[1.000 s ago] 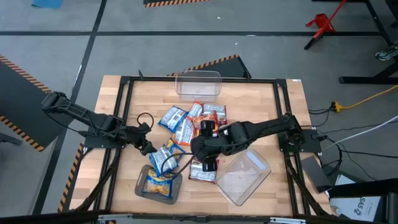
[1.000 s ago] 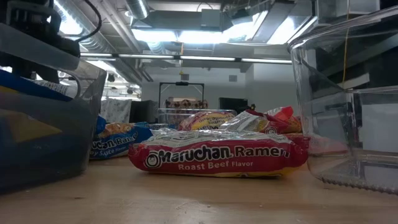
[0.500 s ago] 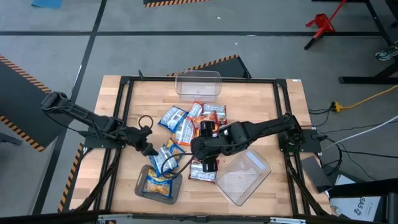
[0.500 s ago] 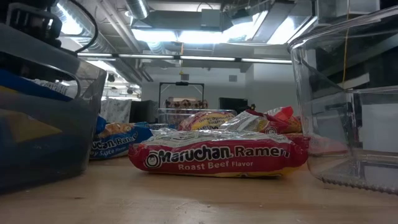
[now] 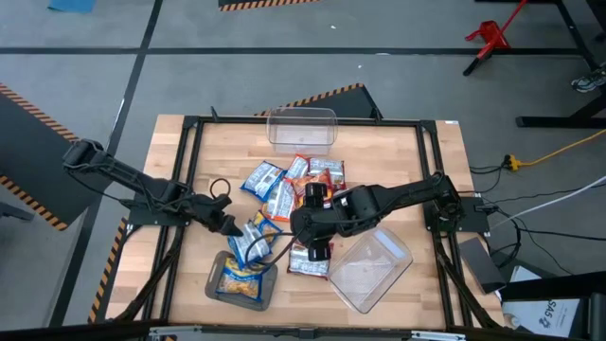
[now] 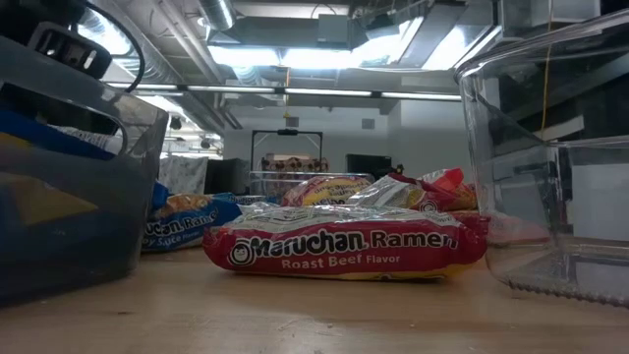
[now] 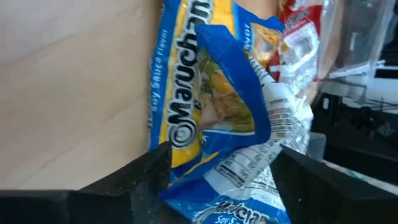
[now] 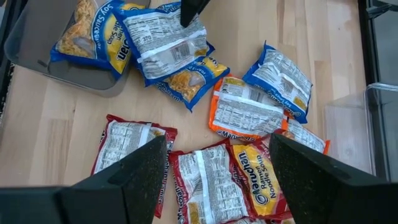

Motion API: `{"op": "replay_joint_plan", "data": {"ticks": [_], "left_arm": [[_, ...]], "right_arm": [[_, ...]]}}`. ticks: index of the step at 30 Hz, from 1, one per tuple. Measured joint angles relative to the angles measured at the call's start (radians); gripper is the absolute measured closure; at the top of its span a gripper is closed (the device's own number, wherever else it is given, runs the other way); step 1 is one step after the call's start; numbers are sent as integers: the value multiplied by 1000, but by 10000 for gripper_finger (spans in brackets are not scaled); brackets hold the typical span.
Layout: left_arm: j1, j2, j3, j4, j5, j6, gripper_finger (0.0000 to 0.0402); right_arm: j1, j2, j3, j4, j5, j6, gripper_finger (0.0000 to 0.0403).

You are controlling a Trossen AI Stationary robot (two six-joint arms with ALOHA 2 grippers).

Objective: Sort Maruchan noodles
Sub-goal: Put the blue noodle pack into the black bin

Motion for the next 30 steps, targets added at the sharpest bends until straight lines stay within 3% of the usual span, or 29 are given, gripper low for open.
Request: {"op": "replay_joint_plan", "data": {"ticks": [8, 22, 30], "left_arm": [[0, 7, 4, 35, -2, -57, 239], [0, 4, 26, 233, -50, -67, 366], [0, 4, 26, 400, -105, -37, 387]], "right_arm": [[0, 0, 0, -5, 2, -4, 134], [1, -10, 0, -10, 0, 0, 134], [1, -87, 1, -8, 1, 46, 134]]}}
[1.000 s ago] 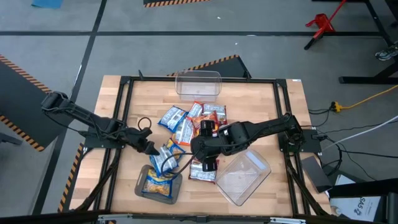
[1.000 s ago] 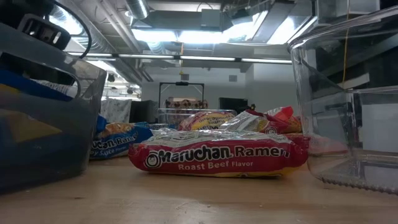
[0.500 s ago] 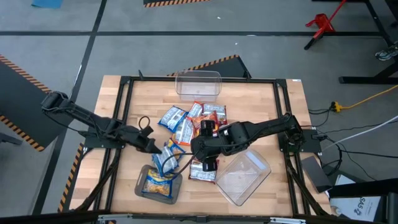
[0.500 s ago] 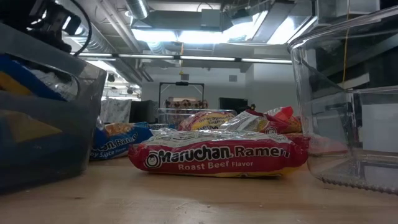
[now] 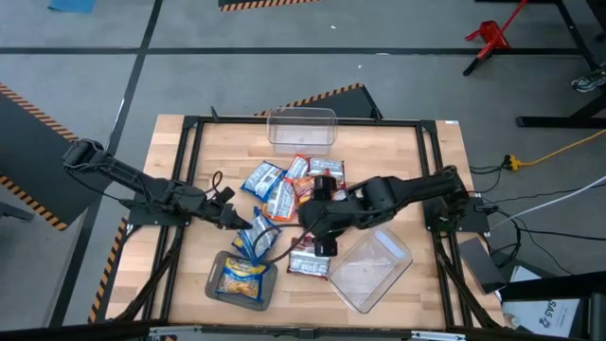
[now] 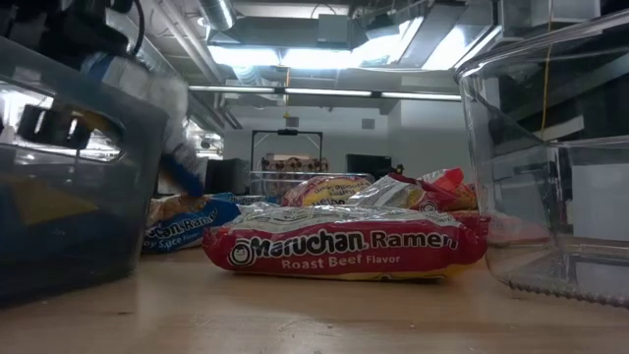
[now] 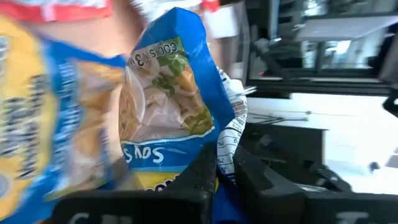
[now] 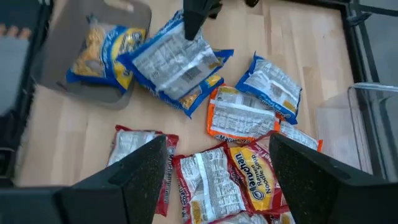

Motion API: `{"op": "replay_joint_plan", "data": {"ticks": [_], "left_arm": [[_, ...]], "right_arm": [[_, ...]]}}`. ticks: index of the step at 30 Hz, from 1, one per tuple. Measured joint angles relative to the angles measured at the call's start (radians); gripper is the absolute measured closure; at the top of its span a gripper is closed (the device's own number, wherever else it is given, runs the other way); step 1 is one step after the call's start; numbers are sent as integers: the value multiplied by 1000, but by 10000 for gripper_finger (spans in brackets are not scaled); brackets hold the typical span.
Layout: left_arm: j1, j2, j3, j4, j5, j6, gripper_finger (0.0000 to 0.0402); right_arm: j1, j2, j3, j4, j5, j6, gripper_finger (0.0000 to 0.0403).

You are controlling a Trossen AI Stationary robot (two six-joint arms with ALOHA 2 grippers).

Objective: Sort Maruchan noodles
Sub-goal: Put the blue noodle pack into the black bin

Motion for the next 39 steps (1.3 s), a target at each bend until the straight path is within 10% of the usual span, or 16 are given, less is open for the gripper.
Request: {"op": "replay_joint_plan", "data": {"ticks": [18, 24, 39], "left_arm": [[-23, 0, 28, 232, 40, 441, 387], [-84, 0, 189, -32, 180, 610, 387], [-296, 152, 599, -738, -48, 743, 387]], "right_arm": [[0, -100, 0, 1, -1, 121, 134], [0, -100, 0, 1, -2, 146, 134], [0, -100, -1, -8, -3, 159, 134]]}}
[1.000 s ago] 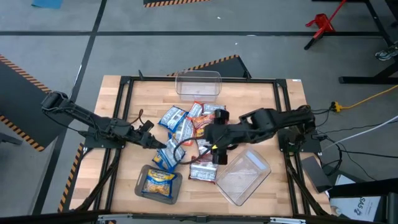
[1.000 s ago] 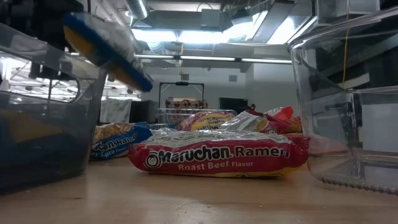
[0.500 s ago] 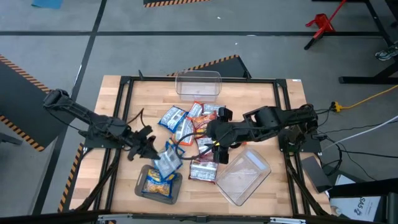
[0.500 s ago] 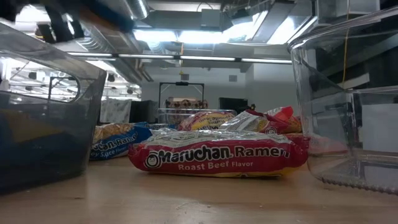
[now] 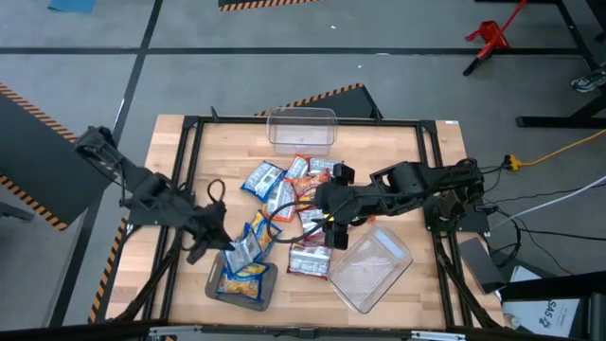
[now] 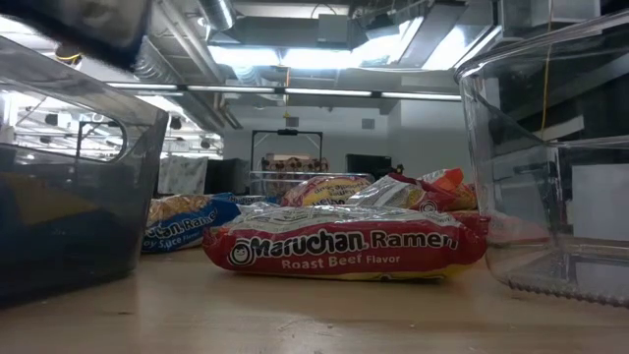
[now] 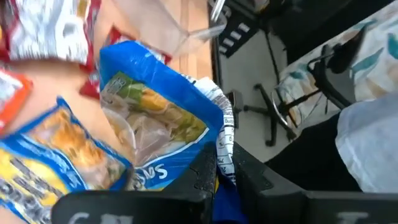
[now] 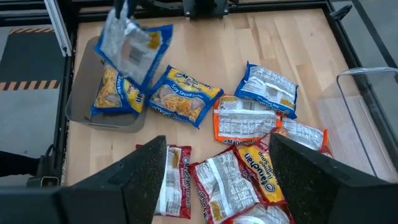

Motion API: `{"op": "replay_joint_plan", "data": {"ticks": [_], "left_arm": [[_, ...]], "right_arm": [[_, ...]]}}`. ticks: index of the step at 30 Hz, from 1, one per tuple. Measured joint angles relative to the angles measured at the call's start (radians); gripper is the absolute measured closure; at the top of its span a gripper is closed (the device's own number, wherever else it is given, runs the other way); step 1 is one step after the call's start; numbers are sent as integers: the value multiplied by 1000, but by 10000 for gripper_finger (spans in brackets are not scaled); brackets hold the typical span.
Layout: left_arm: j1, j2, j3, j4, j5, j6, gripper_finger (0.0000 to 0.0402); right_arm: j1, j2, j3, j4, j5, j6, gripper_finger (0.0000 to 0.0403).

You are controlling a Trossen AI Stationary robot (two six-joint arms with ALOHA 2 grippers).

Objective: Sort Maruchan noodles
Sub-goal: Put the blue noodle pack into the black bin

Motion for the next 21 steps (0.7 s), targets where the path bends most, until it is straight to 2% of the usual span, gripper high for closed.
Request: {"op": "replay_joint_plan", "data": {"ticks": [10, 16, 21], "left_arm": [[-85, 188, 10, -21, 10, -317, 386], [-104, 199, 14, -28, 10, -516, 386], [-114, 199, 114, -191, 13, -620, 386]], "right_arm": [[0, 0, 0, -33, 11, -15, 134], [0, 0, 0, -37, 11, -20, 134], [0, 0, 0, -37, 11, -33, 134]]}}
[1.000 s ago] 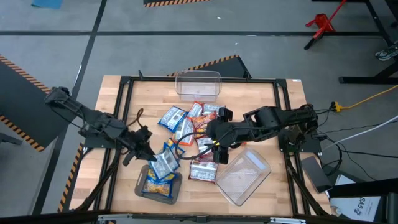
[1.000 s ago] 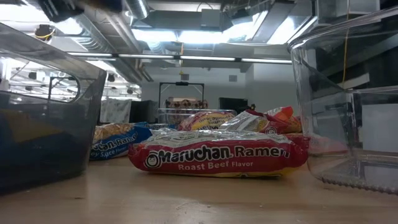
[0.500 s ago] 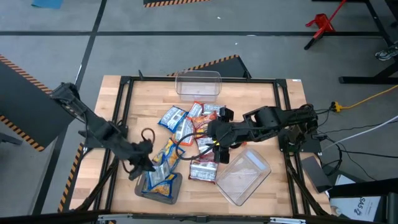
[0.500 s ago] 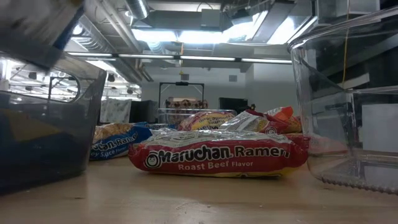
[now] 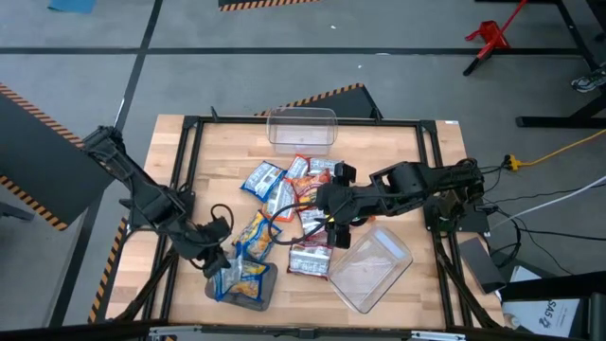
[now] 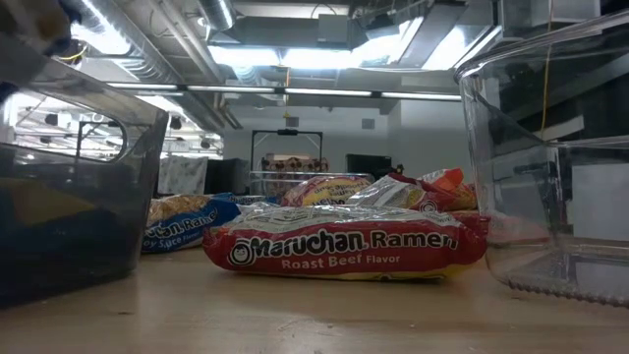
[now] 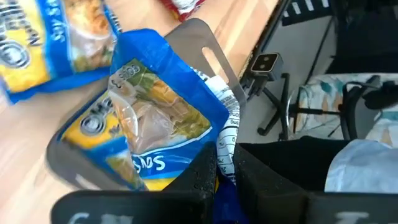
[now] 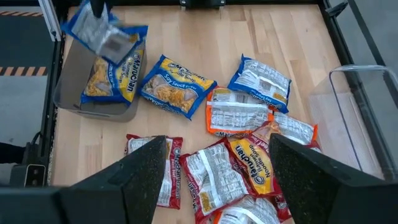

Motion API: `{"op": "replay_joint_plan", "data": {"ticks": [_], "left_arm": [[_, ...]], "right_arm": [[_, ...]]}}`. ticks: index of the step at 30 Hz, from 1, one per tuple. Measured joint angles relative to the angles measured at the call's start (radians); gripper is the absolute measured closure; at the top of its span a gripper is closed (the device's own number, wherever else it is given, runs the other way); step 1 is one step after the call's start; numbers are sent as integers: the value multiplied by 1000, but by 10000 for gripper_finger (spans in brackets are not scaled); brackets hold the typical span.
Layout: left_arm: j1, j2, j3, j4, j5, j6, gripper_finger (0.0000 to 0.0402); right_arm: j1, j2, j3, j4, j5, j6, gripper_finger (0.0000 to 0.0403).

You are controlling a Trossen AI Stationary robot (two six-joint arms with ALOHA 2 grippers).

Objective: Sort Maruchan noodles
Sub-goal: Put the blue noodle pack into the black bin

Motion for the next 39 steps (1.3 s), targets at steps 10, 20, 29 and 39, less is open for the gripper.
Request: {"op": "replay_joint_plan", "data": {"ticks": [10, 20, 29, 39], "left_arm": [[0, 14, 185, -306, -78, -2, 386], [0, 164, 187, -321, -10, -11, 386], [-5, 200, 187, -377, 26, -56, 389], [-4, 200, 275, -466, -66, -75, 390]], "right_arm": [[0, 0, 0, -2, -2, -14, 134], [0, 0, 0, -9, -2, -14, 134], [0, 0, 0, -15, -3, -15, 134], [0, 0, 0, -15, -3, -15, 134]]}}
